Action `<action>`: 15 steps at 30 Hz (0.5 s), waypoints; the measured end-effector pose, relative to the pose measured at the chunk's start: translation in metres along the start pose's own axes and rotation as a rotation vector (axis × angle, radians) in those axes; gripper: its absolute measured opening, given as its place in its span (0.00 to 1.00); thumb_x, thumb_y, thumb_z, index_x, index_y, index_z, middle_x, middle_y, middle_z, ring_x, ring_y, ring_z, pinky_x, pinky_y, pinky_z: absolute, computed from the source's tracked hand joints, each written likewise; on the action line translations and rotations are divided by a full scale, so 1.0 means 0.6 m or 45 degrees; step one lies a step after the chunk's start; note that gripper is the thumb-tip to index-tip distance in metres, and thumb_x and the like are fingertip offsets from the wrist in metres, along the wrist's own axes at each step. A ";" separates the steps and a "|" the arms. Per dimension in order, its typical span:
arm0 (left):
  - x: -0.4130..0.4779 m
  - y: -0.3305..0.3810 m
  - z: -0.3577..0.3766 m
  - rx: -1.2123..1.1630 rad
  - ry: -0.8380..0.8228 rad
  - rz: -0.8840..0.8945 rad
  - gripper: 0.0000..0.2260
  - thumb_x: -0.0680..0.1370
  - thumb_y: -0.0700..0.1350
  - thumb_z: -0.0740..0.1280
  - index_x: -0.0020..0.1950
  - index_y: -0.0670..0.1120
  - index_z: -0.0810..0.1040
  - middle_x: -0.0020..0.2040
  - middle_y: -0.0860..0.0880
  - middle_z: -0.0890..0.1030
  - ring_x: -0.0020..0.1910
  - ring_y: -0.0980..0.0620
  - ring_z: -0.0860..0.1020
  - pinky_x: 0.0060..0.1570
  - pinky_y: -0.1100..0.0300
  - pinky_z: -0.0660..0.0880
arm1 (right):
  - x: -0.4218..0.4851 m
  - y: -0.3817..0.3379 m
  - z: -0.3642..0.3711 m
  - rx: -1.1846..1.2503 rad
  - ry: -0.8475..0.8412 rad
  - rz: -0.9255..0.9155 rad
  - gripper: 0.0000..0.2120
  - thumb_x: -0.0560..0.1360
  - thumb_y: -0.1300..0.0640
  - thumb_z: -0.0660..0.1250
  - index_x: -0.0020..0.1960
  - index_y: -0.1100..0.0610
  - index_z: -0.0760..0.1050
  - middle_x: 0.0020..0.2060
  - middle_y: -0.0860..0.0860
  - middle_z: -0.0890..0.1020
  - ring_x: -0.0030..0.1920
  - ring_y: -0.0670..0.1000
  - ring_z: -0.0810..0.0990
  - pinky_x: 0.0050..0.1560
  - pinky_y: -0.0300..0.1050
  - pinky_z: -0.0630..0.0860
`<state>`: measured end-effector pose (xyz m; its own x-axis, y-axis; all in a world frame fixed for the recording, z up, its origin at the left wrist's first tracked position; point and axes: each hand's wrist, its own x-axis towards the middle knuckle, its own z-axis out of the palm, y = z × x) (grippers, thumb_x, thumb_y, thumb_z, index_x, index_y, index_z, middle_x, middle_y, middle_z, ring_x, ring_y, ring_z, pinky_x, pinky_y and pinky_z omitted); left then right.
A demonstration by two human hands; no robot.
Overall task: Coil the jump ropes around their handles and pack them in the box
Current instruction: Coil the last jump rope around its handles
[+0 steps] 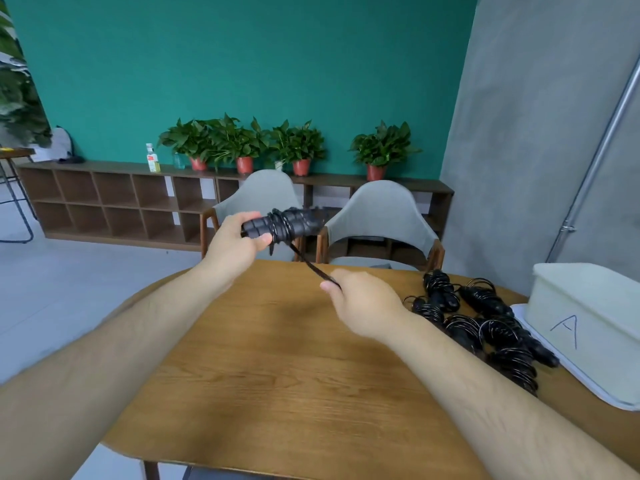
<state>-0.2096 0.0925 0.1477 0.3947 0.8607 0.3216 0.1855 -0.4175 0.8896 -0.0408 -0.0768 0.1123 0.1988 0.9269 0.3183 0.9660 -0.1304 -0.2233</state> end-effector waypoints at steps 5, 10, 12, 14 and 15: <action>-0.021 -0.012 0.002 0.460 -0.199 0.153 0.22 0.80 0.39 0.70 0.73 0.47 0.71 0.66 0.51 0.71 0.62 0.54 0.72 0.63 0.61 0.66 | 0.018 -0.005 -0.048 -0.231 0.213 -0.158 0.15 0.85 0.45 0.54 0.52 0.53 0.74 0.42 0.48 0.79 0.42 0.53 0.78 0.41 0.50 0.75; -0.029 -0.006 0.006 0.563 -0.492 0.264 0.20 0.78 0.38 0.71 0.67 0.53 0.74 0.62 0.55 0.73 0.62 0.54 0.75 0.69 0.50 0.71 | 0.039 0.001 -0.086 -0.293 0.277 -0.215 0.15 0.83 0.42 0.56 0.52 0.50 0.77 0.45 0.47 0.80 0.44 0.53 0.79 0.41 0.49 0.75; -0.032 0.002 -0.007 0.494 -0.660 0.249 0.19 0.78 0.37 0.72 0.64 0.56 0.76 0.61 0.57 0.77 0.61 0.55 0.78 0.68 0.49 0.73 | 0.047 0.018 -0.103 -0.250 0.283 -0.189 0.17 0.81 0.37 0.57 0.48 0.48 0.76 0.43 0.45 0.79 0.44 0.51 0.78 0.41 0.51 0.75; -0.043 0.017 -0.015 0.223 -0.877 0.171 0.20 0.78 0.34 0.71 0.66 0.52 0.77 0.62 0.52 0.81 0.62 0.52 0.80 0.67 0.50 0.75 | 0.051 0.035 -0.116 -0.138 0.281 -0.130 0.23 0.76 0.30 0.57 0.44 0.48 0.75 0.39 0.46 0.79 0.42 0.50 0.77 0.39 0.52 0.75; -0.049 0.025 -0.016 0.058 -0.967 0.156 0.21 0.77 0.34 0.70 0.68 0.48 0.76 0.63 0.48 0.82 0.63 0.49 0.80 0.66 0.51 0.75 | 0.050 0.041 -0.119 -0.043 0.280 -0.088 0.25 0.74 0.27 0.56 0.43 0.49 0.76 0.38 0.47 0.80 0.41 0.49 0.77 0.39 0.52 0.75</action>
<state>-0.2270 0.0639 0.1546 0.9213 0.3781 0.0912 0.1311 -0.5227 0.8424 0.0005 -0.0770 0.1821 0.1594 0.8355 0.5259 0.9829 -0.0844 -0.1638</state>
